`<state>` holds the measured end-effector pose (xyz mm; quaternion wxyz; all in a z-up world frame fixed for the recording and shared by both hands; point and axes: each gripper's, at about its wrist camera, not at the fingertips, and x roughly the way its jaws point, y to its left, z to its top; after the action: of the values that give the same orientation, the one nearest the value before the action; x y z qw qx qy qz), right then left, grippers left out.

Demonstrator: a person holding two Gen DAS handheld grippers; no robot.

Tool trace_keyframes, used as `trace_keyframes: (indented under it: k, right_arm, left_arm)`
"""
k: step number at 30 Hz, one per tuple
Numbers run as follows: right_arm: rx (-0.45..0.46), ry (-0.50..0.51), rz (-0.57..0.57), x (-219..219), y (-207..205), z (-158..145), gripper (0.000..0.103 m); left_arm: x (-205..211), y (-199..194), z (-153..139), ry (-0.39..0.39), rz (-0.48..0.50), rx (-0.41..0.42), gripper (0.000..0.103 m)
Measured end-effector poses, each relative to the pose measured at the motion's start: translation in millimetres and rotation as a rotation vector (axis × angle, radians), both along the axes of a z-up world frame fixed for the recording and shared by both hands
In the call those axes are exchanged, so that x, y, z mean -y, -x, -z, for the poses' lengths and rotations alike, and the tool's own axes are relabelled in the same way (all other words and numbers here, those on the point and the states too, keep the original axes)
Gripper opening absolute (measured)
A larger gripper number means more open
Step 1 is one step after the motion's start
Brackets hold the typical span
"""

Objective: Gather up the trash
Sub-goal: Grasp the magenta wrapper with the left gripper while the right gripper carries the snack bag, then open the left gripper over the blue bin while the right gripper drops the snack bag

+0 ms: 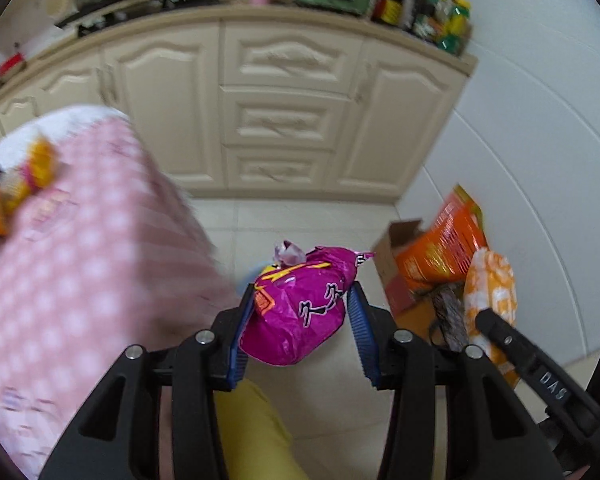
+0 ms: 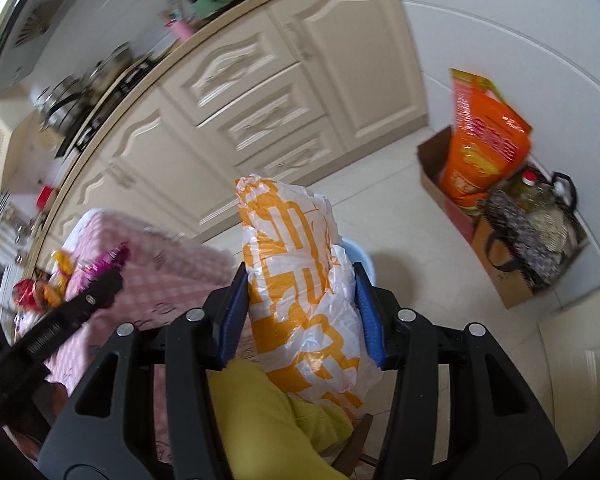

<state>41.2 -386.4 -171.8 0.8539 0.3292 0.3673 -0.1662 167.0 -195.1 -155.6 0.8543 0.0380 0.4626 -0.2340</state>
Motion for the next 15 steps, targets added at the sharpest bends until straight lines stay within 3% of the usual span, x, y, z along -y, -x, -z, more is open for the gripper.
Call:
trace_keyframes:
  k: [5,8,15]
  right_arm:
    - [-0.047,-0.021,0.055,25.7,3.7,22.1,0.049]
    - [-0.078,-0.027,0.067,35.8,-1.8,33.1,0.049]
    - [-0.123,-0.030,0.038,46.5,-30.3,50.8,0.049]
  left_arm:
    - [35.2,-12.2,40.9,-0.043,0.039,-0.032,0.044]
    - [46.2,-25.8,63.1,-0.061,0.019,-0.020,0.044]
    - [65.3,-70.2,107.9,-0.113,-0.012,-0.078,0.047]
